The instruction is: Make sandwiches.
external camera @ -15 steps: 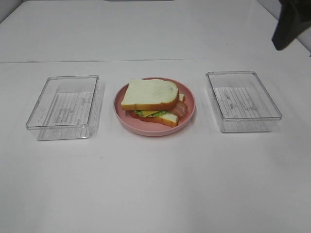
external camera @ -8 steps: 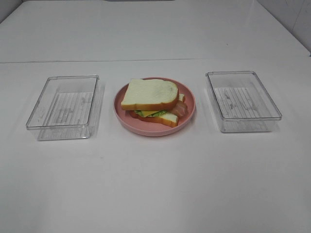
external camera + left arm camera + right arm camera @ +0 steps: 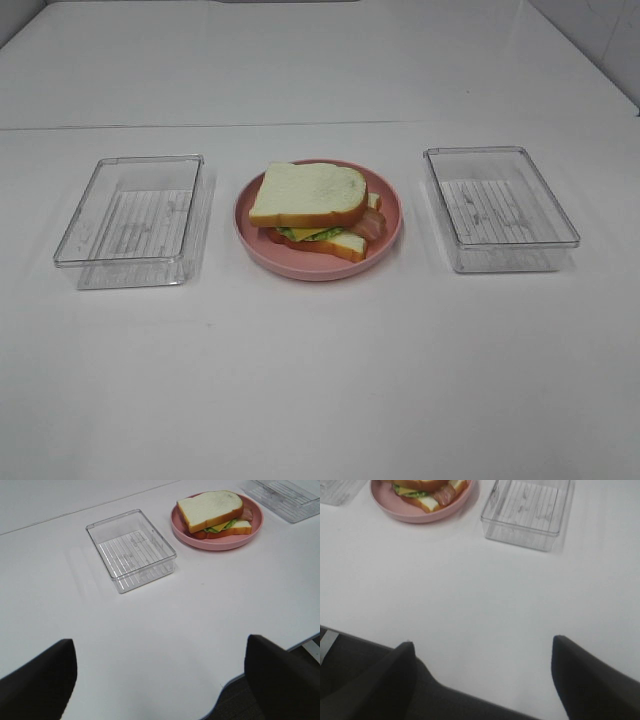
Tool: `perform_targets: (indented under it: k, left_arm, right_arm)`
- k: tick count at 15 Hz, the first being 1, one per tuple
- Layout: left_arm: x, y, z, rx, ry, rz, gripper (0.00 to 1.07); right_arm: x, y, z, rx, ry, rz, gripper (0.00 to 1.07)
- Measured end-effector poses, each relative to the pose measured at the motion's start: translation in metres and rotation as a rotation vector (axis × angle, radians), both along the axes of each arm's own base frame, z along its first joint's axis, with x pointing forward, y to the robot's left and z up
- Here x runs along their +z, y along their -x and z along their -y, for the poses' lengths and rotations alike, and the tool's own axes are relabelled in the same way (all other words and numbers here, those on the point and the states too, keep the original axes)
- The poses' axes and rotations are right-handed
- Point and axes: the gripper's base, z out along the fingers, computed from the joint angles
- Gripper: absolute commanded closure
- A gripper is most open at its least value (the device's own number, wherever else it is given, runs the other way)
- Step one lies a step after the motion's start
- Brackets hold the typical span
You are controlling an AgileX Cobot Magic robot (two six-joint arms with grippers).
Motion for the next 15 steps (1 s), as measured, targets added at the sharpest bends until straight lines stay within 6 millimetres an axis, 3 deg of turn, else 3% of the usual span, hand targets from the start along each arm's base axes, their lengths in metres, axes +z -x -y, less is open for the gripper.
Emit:
perform_targets:
  k: [11,14,15]
  left_arm:
    - [0.0000,0.0000,0.0001,0.003,0.001,0.000,0.21]
    - [0.0000,-0.0005,0.0008,0.094,0.000,0.000,0.21]
    - [0.0000,-0.0012,0.0015,0.199,0.000,0.000,0.21]
  right_arm:
    - [-0.0020,0.0069,0.0021,-0.002,-0.019,0.059,0.36]
    - [-0.0020,0.0068,0.0021,-0.025,-0.020,0.059,0.36]
    - [-0.0020,0.0062,0.0023,-0.106,-0.019,0.059,0.36]
